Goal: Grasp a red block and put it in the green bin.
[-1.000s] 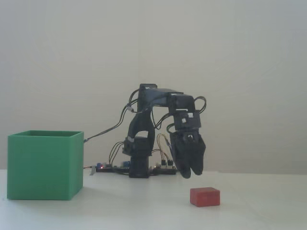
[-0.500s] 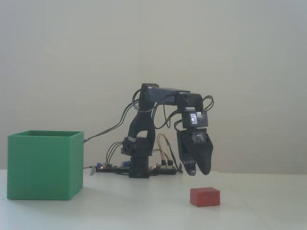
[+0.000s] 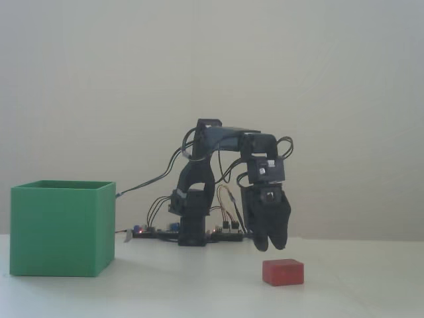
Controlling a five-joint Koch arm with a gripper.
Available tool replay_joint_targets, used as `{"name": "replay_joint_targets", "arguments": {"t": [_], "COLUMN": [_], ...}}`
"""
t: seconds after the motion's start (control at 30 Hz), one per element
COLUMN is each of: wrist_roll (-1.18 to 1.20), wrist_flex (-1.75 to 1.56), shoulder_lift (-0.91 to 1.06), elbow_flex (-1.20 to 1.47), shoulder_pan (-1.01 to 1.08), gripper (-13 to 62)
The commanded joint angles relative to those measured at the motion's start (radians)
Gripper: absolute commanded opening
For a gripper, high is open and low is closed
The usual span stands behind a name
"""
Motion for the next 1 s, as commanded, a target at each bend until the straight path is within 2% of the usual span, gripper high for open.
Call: {"name": "replay_joint_targets", "arguments": {"t": [0.0, 0.4, 0.97], "wrist_roll": [-0.002, 0.023, 0.025], "wrist_flex": [-0.012, -0.012, 0.000], "shoulder_lift": [-0.002, -0.037, -0.158], "elbow_flex": [-0.071, -0.133, -0.233], "shoulder_pan": [0.002, -0.103, -0.058], "gripper": [33.8, 33.7, 33.9]}}
